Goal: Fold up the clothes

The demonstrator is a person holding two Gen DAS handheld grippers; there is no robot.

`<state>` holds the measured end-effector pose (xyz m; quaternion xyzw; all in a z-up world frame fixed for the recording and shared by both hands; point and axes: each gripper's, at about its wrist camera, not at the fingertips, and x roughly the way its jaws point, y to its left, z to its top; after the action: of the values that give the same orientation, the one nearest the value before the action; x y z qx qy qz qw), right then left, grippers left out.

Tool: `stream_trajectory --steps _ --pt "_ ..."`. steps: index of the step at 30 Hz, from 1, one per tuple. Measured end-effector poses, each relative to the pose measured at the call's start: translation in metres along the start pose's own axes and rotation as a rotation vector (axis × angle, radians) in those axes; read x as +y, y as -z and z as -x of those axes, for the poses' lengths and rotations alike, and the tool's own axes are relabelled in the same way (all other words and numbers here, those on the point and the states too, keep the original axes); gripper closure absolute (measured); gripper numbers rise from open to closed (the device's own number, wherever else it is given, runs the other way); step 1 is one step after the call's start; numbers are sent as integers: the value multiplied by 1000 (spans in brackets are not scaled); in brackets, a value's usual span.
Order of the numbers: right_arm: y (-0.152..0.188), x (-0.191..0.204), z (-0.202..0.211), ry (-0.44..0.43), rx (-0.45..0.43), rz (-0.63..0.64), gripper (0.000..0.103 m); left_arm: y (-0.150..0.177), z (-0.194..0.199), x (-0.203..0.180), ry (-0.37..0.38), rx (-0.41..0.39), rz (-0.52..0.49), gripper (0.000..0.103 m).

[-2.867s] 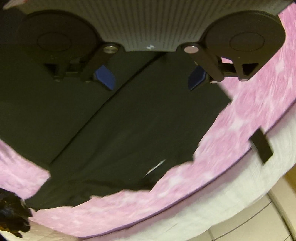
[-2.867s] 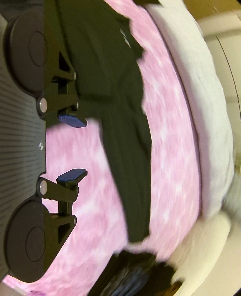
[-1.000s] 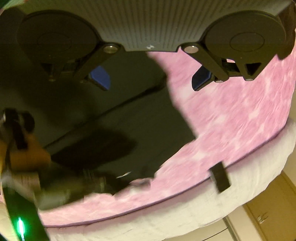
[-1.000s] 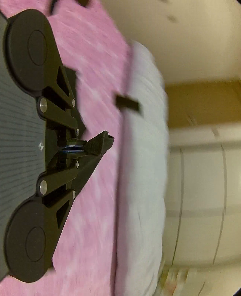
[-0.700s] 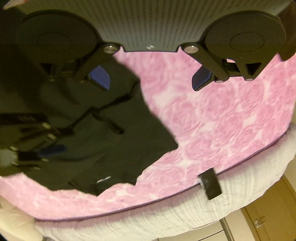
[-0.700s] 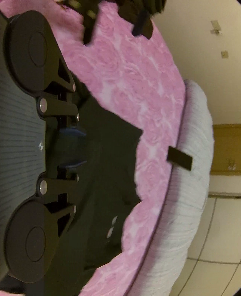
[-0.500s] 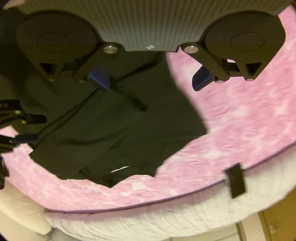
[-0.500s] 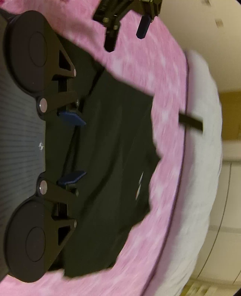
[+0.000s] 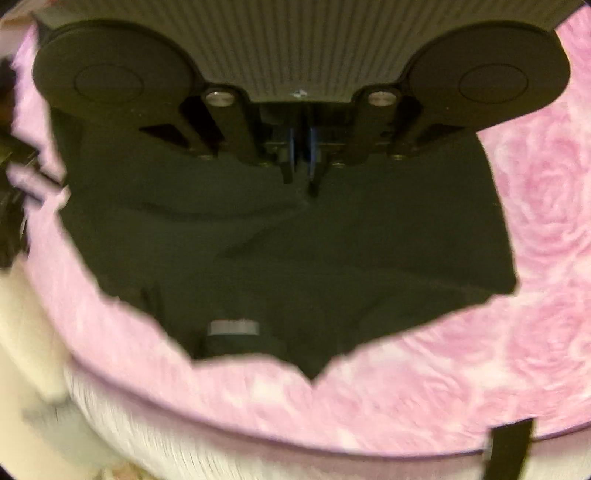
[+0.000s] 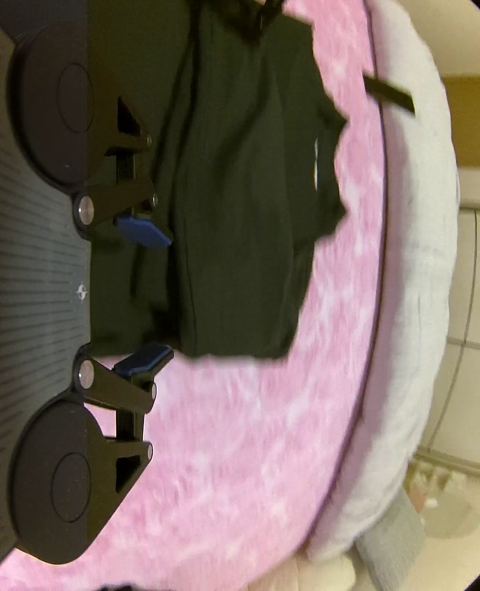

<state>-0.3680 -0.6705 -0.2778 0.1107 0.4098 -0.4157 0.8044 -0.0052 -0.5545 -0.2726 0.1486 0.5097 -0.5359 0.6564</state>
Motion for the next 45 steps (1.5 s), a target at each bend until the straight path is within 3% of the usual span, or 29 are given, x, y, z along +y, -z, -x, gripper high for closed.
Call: stream_trajectory --steps 3,9,11,12,13,14,15,18,21,22,23,24,30,34,37,42,43,44,45 --pt "5 -17 -18 30 -1 9 37 -12 24 -2 29 -45 54 99" --pt "7 -27 -54 -22 -66 30 38 -26 39 -25 46 -33 -42 99" --pt "5 -30 -62 11 -82 49 52 -29 39 -23 12 -37 -51 99" --pt "4 -32 -64 55 -94 56 54 -28 36 -21 -6 -24 -56 99" --pt "2 -38 -62 126 -111 42 52 -25 31 -19 -22 -2 -64 99" --pt "2 -45 -60 172 -120 15 40 -22 27 -18 -39 21 -72 99" --pt "3 -49 -59 185 -115 -2 36 -18 22 -17 -54 46 -82 99" --pt "5 -43 -58 175 -107 91 36 -6 10 -14 -83 95 -108 99" --pt "4 -38 -59 93 -108 130 39 3 6 -11 -112 99 -142 98" --pt "5 -38 -61 107 -105 152 46 5 3 -10 -118 104 -148 98" --pt "6 -40 -62 148 -101 163 43 7 1 -9 -123 108 -154 98" --pt "6 -43 -62 166 -92 146 41 8 -1 -8 -129 110 -162 98" --pt "8 -45 -39 78 -24 61 40 6 -3 -11 -116 104 -200 98" --pt "0 -49 -1 23 -76 -16 56 7 -2 -12 -103 109 -249 98" --pt "-23 -55 -8 -2 -97 -48 60 8 -1 -14 -99 106 -286 98" --pt "-67 -71 -79 -68 -40 -158 69 12 -1 -18 -94 101 -346 98" --pt "-74 -75 -96 -91 -10 -190 74 14 -2 -17 -92 101 -353 97" --pt "-80 -78 -114 -119 27 -222 87 15 -2 -17 -90 102 -360 97" --pt "-86 -81 -128 -133 53 -248 93 17 -3 -16 -90 98 -364 97"
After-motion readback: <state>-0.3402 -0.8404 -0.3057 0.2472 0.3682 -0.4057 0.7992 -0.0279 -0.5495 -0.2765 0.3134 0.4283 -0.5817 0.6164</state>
